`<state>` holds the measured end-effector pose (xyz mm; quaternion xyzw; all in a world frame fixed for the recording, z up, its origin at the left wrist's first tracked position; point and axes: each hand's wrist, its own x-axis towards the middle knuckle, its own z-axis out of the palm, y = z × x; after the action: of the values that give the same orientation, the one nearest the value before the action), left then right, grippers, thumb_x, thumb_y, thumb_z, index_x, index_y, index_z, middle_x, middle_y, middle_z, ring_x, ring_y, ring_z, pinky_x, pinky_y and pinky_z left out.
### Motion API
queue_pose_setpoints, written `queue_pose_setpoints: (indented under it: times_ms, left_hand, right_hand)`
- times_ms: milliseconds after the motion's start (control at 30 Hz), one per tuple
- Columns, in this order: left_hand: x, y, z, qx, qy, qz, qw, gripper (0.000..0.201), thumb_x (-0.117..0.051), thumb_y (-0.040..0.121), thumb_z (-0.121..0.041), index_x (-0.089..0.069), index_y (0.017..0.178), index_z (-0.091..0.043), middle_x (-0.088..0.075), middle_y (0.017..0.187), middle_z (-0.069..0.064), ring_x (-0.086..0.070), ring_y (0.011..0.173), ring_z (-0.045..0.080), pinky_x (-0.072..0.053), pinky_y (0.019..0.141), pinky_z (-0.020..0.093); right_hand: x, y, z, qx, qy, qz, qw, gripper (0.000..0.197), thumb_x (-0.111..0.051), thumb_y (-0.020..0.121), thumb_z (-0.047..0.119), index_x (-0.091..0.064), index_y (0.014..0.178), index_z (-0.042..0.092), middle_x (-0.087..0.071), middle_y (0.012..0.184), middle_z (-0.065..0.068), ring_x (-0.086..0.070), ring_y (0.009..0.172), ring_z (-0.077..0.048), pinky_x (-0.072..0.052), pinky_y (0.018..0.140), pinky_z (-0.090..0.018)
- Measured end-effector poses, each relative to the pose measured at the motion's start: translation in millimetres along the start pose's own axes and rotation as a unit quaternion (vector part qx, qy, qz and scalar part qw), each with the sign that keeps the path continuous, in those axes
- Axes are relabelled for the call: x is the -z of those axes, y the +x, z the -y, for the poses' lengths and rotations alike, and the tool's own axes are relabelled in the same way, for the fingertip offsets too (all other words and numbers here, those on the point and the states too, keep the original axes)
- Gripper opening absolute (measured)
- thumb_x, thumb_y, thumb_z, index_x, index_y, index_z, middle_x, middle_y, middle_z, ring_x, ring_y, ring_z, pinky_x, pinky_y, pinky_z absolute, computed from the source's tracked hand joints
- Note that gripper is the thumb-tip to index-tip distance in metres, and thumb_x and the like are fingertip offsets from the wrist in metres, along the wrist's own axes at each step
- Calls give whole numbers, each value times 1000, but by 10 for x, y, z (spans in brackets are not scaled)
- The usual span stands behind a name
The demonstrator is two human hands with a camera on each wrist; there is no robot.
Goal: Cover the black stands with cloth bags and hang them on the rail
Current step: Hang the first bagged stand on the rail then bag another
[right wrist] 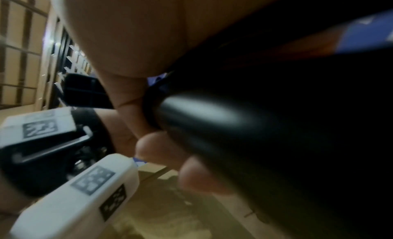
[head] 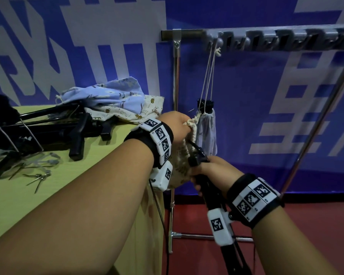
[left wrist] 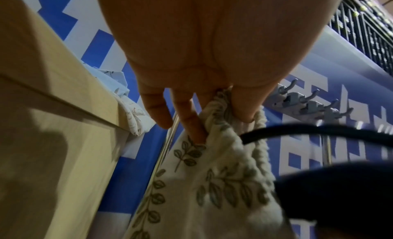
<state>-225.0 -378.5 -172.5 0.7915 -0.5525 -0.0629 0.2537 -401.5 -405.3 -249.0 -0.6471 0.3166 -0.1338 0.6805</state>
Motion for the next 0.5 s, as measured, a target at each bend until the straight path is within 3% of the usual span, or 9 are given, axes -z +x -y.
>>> queue_pose_setpoints:
  times_ms: [100, 200, 300, 433, 500]
  left_hand:
    - [-28, -45, -50, -16, 11, 55, 998, 22, -57, 99, -26, -78, 105, -31, -70, 80, -12, -64, 78, 8, -48, 65, 23]
    - [-68, -77, -52, -24, 10, 116, 993, 22, -60, 94, -24, -80, 104, -27, -77, 89, -5, -71, 87, 13, -58, 82, 32]
    - [-83, -78, -55, -29, -6, 109, 994, 20, -61, 94, -28, -80, 97, -22, -77, 89, -2, -72, 89, 17, -59, 88, 40]
    - [-117, -35, -62, -14, 5, 92, 996, 30, -59, 94, -32, -69, 77, -11, -67, 77, 12, -60, 71, 21, -54, 73, 39]
    - [-144, -25, -37, 9, 21, 91, 996, 29, -61, 92, -35, -65, 70, -16, -59, 69, 10, -56, 67, 21, -47, 65, 35]
  right_hand:
    - [-75, -20, 34, 15, -47, 34, 998, 8, -68, 89, 2, -69, 83, 7, -66, 70, -16, -63, 57, -25, -52, 58, -34]
    - [-129, -13, 5, -2, -28, 22, 999, 3, -66, 93, 2, -69, 93, 2, -65, 73, -18, -62, 56, -25, -52, 56, -35]
    - [-137, 17, -34, -18, -13, 7, 1000, 8, -64, 95, 5, -69, 97, -1, -65, 72, -16, -62, 58, -25, -53, 58, -36]
    - [-165, 7, -17, -11, -28, 29, 999, 5, -65, 96, 5, -69, 99, 3, -66, 72, -13, -62, 58, -24, -53, 58, -35]
    - [-178, -13, 3, 5, -44, 65, 997, 8, -65, 95, 2, -69, 91, 7, -67, 70, -11, -63, 58, -24, -52, 57, -33]
